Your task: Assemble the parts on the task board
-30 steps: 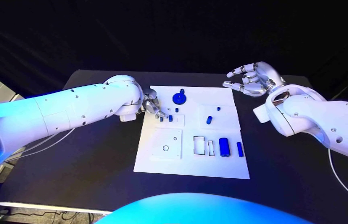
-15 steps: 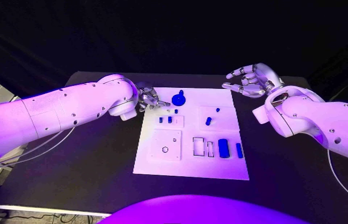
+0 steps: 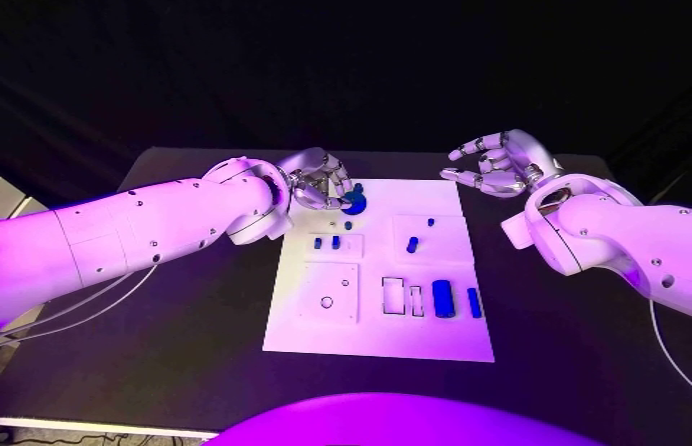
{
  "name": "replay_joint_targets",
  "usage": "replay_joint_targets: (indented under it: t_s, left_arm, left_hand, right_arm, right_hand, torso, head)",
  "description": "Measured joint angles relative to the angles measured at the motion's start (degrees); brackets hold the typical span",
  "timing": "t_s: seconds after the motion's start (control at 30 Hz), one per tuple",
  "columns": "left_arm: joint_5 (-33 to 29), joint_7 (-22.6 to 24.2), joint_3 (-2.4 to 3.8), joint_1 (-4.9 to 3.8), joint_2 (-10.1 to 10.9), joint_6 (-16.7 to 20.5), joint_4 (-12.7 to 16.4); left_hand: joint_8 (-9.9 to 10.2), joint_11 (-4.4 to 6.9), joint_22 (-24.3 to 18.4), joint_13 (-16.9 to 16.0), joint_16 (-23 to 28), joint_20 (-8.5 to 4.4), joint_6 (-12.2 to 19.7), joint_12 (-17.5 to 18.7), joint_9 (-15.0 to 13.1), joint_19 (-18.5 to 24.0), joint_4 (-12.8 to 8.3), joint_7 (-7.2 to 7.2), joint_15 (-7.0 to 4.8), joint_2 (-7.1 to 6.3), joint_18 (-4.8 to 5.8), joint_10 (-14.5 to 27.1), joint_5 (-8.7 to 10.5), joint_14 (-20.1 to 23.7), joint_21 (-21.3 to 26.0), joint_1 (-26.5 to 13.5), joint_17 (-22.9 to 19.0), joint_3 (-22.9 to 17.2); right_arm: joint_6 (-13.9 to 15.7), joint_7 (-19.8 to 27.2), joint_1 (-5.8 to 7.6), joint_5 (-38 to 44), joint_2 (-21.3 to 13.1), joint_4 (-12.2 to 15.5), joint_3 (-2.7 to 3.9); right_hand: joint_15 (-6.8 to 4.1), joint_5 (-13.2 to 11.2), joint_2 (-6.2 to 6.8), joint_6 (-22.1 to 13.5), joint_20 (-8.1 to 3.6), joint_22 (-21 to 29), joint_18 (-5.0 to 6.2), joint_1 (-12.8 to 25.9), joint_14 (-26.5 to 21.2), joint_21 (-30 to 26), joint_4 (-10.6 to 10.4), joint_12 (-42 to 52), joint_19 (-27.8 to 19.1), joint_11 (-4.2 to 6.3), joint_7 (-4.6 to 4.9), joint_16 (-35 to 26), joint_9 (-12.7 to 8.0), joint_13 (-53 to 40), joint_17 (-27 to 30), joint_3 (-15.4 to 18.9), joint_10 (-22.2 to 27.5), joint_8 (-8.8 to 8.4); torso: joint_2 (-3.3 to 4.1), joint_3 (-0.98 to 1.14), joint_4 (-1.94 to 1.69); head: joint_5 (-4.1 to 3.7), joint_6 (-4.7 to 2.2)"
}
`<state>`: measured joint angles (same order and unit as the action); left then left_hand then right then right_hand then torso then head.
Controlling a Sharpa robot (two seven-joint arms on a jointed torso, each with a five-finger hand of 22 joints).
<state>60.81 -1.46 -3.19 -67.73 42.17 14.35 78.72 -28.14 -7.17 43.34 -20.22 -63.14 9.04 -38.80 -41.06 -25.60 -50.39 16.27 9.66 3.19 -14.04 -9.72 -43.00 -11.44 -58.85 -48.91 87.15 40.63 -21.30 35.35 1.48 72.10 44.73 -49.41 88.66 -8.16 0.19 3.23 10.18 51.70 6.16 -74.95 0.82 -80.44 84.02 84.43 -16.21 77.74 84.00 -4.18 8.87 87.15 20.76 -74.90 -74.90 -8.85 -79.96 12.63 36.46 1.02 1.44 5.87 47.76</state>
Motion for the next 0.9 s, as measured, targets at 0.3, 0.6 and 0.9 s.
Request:
replay_joint_targets:
  t_s: [0.3, 0.6, 0.9]
  left_arm:
    - [11.33, 1.74, -0.58, 0.62, -2.42, -1.08, -2.32]
    - [18.25, 0.8, -0.81, 0.81, -4.78, -4.89, -4.91]
    - [20.85, -1.09, -0.91, 0.9, -6.05, -8.58, -6.4]
  left_hand:
    - [1.55, 0.1, 2.25, 2.73, -7.4, 0.29, -3.92, 0.25, 3.11, -0.3, -0.06, -1.26, 0.22, -1.01, 0.0, -0.37, 0.12, -4.01, -2.47, -1.02, 4.17, -1.18]
    - [2.33, 0.41, 3.49, 3.65, -10.89, 0.08, -5.06, 0.28, 4.16, -0.51, -0.07, -0.96, -0.1, -1.21, 0.0, -1.26, 0.12, -6.46, -3.94, -1.21, 7.5, -1.49]
    - [2.88, 0.42, 5.23, 4.07, -12.45, 0.08, -5.8, 0.28, 4.61, -1.74, -0.06, -1.29, -0.01, -1.39, 0.01, -1.68, 0.12, -7.6, -5.42, -1.39, 8.99, -1.49]
  right_arm:
    - [0.0, 0.02, -0.13, 0.21, 0.12, -0.06, 0.0]
    - [0.0, 0.07, -0.19, 0.69, 0.27, -0.08, 0.0]
    - [0.09, 0.21, -0.2, 0.98, 0.32, -0.08, 0.0]
  right_hand:
    - [0.0, 0.0, 0.0, -0.21, 0.0, 0.01, 0.0, 0.0, 0.0, -0.72, 0.0, -1.87, 0.0, 0.18, -0.2, -0.44, 0.0, 0.0, -0.03, 0.0, 1.36, 0.23]
    - [0.0, 0.0, 0.0, -0.21, 0.0, 0.01, 0.0, 0.0, 0.0, -1.61, 0.0, -3.42, 0.0, 0.05, -0.2, -0.65, 0.0, 0.0, -0.04, 0.0, 2.53, 0.23]
    - [-0.09, 0.0, 0.0, -0.63, -0.23, 0.02, 1.68, 0.0, -0.09, -7.0, 0.0, -9.6, -0.23, 0.38, -0.2, -3.03, 0.0, 2.97, -0.03, 0.0, 6.27, 0.9]
  torso:
    - [0.0, 0.0, 0.04]
    - [0.0, 0.0, 0.03]
    - [0.01, 0.0, 0.03]
  head:
    - [-0.07, -0.24]
    - [-0.02, -0.3]
    - [-0.16, -0.25]
